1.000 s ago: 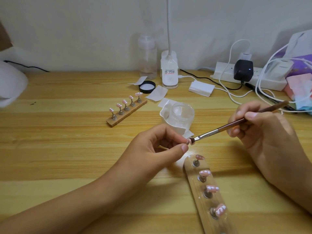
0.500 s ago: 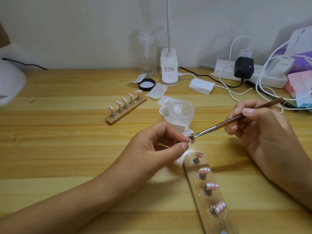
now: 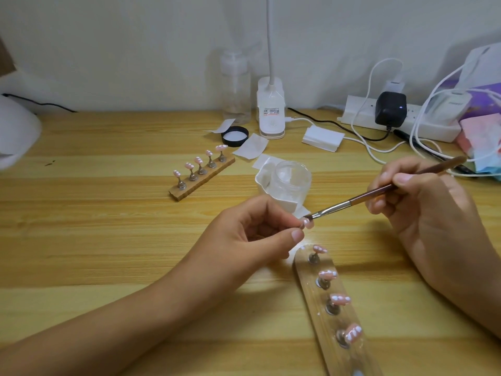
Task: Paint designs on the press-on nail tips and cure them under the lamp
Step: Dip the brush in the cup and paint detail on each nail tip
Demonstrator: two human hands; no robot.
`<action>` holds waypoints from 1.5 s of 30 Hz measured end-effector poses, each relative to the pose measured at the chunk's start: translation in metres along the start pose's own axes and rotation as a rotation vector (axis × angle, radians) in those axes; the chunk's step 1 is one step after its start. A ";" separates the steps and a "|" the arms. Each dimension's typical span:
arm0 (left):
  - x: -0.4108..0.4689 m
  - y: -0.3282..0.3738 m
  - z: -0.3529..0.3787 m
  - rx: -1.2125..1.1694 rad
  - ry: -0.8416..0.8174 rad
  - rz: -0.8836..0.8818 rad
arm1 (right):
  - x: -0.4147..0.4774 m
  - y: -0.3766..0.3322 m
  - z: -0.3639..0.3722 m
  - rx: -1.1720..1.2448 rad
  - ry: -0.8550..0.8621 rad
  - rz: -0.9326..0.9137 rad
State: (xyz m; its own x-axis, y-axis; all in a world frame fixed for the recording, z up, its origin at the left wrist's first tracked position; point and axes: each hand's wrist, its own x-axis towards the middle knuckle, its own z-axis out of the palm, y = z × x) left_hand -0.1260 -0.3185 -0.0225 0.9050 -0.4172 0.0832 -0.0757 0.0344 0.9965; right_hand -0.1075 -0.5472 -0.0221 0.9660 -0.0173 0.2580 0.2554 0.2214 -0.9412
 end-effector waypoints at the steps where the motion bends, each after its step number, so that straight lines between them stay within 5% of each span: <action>1: 0.000 0.000 0.000 -0.009 -0.004 -0.002 | 0.000 0.000 -0.001 -0.011 0.021 -0.016; 11: 0.001 0.001 0.000 -0.059 0.021 -0.040 | -0.004 -0.002 0.001 0.032 -0.117 -0.061; 22: 0.000 0.005 0.001 -0.116 0.049 -0.040 | -0.007 -0.001 0.001 -0.090 -0.063 -0.221; 32: 0.000 0.004 0.001 -0.060 0.033 -0.003 | 0.001 -0.001 0.001 0.177 -0.015 0.094; 45: -0.001 0.006 0.003 -0.060 0.039 -0.032 | -0.005 -0.003 0.009 0.076 -0.023 0.049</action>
State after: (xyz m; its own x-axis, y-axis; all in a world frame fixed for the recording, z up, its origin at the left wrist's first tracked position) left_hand -0.1281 -0.3205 -0.0164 0.9221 -0.3837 0.0503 -0.0225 0.0766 0.9968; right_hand -0.1136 -0.5392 -0.0182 0.9759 0.0181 0.2176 0.2028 0.2946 -0.9339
